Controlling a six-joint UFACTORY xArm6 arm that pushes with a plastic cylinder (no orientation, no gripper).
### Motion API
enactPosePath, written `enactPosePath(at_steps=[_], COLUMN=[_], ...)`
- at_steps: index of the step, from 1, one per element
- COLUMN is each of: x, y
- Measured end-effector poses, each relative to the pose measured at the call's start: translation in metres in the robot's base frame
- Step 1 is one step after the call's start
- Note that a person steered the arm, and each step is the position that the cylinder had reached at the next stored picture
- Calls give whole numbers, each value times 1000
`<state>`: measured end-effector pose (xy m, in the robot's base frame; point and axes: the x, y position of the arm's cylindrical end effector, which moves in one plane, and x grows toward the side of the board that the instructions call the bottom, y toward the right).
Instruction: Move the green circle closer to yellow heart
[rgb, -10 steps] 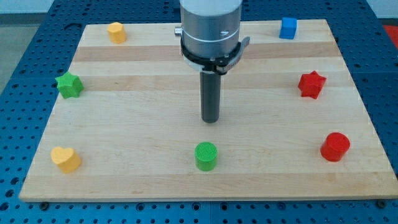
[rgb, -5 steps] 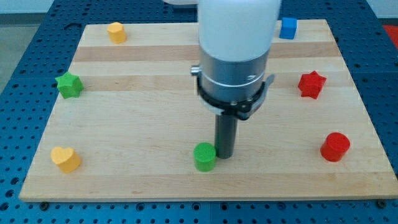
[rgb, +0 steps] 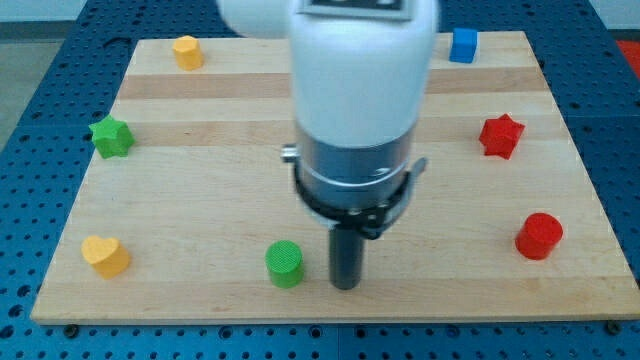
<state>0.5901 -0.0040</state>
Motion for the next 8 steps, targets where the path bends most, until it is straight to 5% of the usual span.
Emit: enactPosePath(at_steps=[2,4,8], x=[-13,-46,-38], y=[-95,-57,-134])
